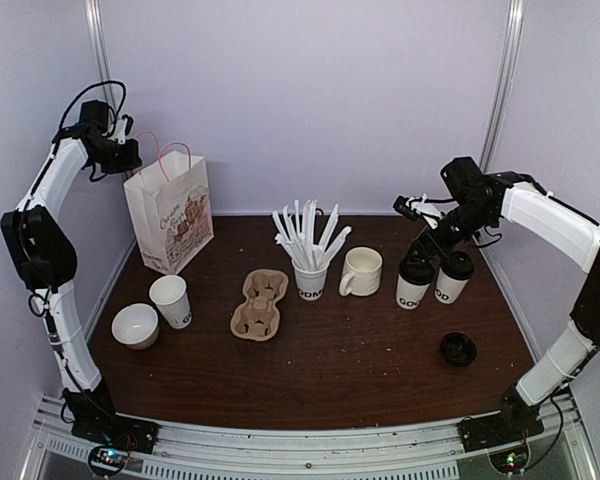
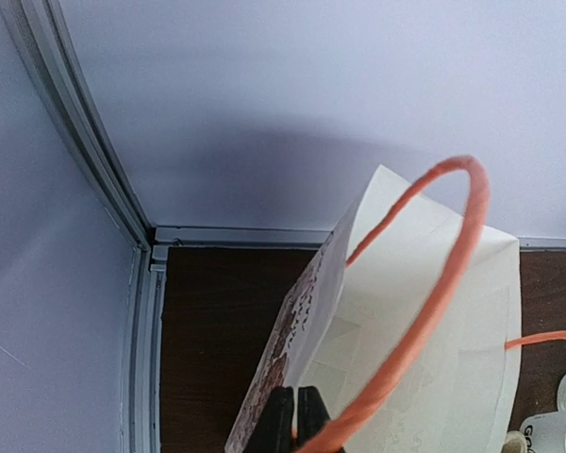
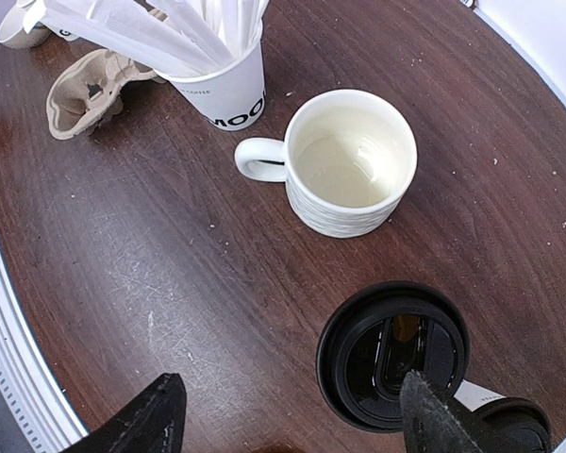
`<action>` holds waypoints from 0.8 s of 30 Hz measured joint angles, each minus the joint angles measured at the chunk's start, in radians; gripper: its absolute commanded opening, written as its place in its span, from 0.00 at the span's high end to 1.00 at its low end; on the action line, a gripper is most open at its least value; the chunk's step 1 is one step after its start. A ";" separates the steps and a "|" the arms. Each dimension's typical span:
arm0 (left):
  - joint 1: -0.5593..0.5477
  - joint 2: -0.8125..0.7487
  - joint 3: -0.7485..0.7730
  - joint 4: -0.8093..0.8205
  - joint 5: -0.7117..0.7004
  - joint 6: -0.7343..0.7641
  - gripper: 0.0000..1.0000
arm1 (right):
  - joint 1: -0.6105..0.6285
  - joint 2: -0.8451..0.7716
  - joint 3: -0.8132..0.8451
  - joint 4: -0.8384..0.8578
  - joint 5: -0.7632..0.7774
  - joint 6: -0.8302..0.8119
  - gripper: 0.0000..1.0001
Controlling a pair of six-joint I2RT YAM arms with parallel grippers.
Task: Pack the takeout coffee
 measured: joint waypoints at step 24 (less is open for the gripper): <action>-0.339 -0.342 0.028 0.248 0.227 -0.021 1.00 | 0.000 0.002 -0.005 0.007 0.009 0.000 0.20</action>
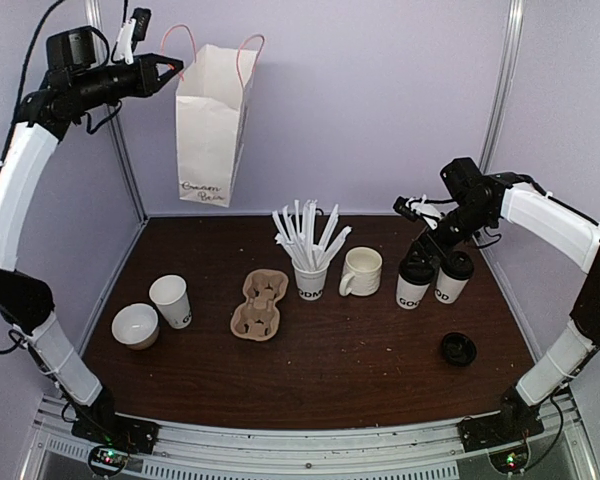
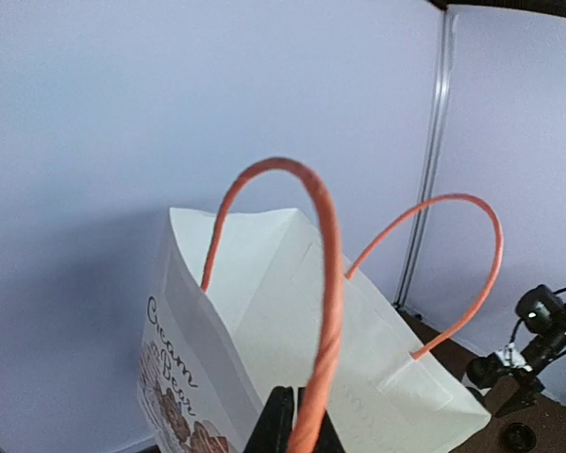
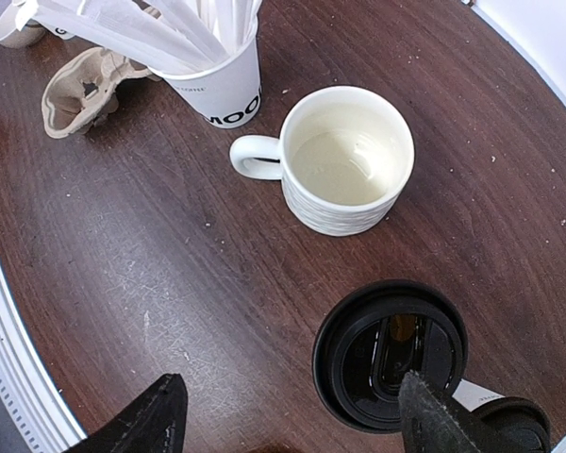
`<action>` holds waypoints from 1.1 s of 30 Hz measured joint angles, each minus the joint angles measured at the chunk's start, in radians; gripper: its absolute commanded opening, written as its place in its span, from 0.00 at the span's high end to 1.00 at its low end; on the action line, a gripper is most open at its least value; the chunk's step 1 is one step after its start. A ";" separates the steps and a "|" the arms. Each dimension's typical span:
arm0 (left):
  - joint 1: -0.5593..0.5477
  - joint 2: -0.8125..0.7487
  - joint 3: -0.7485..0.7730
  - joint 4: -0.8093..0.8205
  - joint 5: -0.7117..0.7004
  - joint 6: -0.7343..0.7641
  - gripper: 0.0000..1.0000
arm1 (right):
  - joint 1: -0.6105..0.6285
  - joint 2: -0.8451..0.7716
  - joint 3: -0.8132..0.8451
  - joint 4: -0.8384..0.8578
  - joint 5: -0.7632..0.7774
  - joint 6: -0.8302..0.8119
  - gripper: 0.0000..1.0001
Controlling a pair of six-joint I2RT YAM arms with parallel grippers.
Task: Pack the takeout coffee
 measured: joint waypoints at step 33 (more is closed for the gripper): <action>-0.691 -0.101 -0.276 0.105 0.338 -0.217 1.00 | -0.102 -0.020 -0.005 0.004 0.051 0.026 0.19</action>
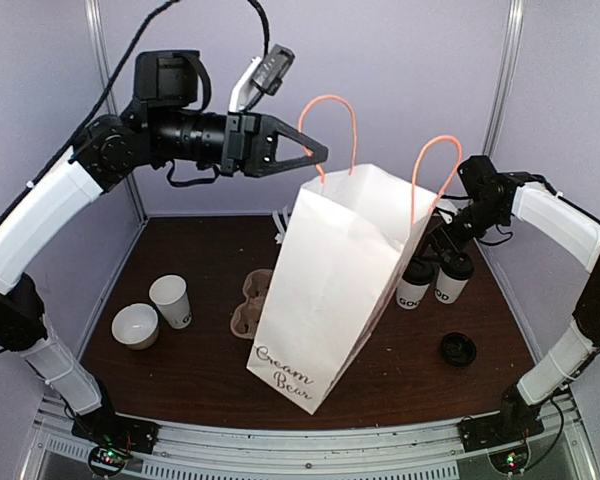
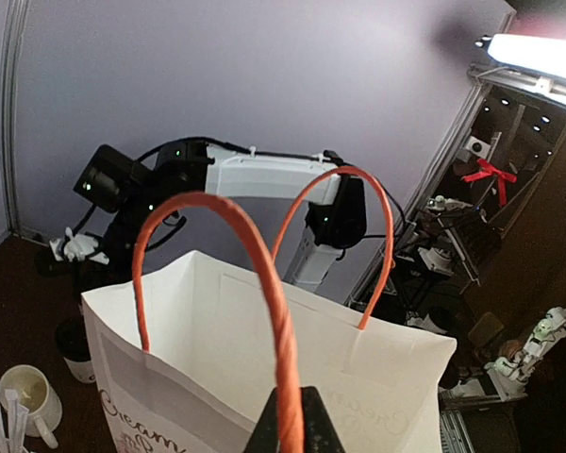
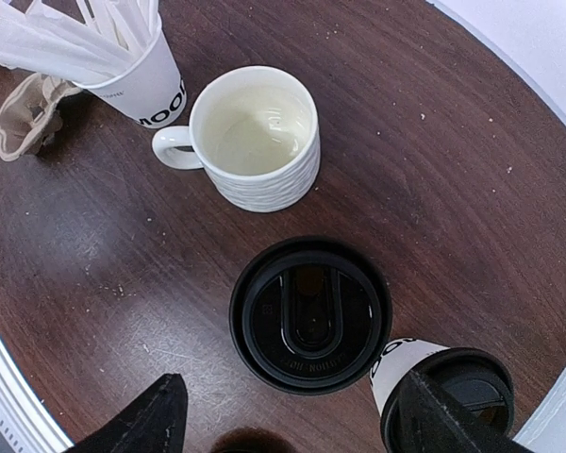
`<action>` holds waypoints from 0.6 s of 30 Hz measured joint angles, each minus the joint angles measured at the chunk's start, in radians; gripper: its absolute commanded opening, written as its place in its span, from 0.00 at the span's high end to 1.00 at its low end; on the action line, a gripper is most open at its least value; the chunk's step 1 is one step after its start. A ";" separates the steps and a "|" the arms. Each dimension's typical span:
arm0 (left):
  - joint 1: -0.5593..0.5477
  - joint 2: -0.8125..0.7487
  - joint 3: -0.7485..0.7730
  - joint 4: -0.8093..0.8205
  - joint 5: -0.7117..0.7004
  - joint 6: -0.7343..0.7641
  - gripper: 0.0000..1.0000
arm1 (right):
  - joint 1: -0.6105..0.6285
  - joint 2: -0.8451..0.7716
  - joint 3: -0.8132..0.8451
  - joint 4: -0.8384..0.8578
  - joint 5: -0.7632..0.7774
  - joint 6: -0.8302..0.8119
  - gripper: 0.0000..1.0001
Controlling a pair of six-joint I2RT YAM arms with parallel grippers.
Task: Pack the takeout coffee
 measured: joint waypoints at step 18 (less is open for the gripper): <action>-0.066 0.298 -0.047 -0.072 0.127 0.038 1.00 | -0.008 -0.030 -0.002 0.023 0.019 -0.001 0.19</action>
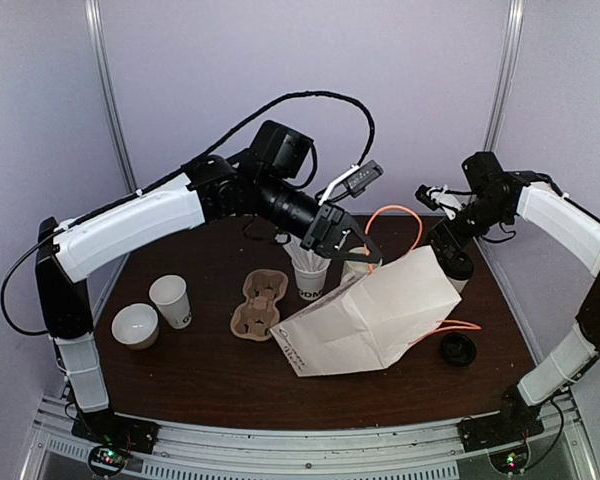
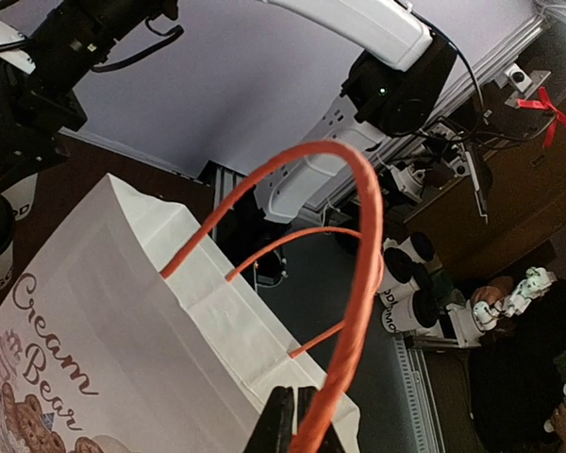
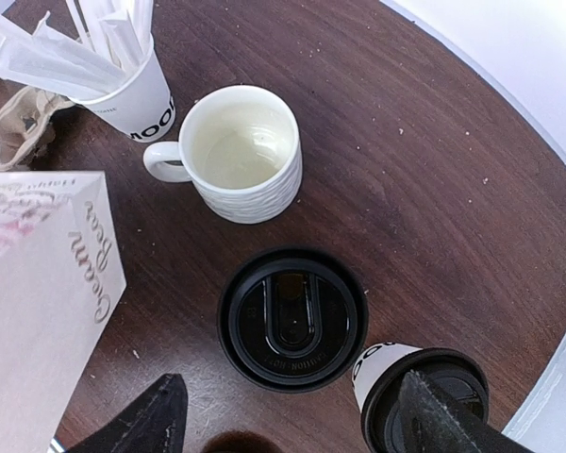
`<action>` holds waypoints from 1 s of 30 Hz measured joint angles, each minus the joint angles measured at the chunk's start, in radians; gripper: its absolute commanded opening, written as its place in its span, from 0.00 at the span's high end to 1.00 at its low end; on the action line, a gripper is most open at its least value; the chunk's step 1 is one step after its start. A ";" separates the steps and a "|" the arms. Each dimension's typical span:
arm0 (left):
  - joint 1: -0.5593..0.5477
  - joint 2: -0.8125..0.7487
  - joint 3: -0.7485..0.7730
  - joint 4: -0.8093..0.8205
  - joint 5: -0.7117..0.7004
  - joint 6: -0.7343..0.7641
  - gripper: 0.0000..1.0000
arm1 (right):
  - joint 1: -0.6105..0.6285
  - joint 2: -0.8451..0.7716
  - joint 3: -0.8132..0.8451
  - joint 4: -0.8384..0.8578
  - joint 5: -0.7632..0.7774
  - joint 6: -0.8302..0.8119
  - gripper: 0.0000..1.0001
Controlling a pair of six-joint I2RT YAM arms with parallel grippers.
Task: Pack the takeout coffee
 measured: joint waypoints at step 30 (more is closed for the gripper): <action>0.002 -0.087 0.017 -0.308 -0.439 0.398 0.24 | 0.032 -0.073 0.219 -0.298 -0.457 -0.209 0.13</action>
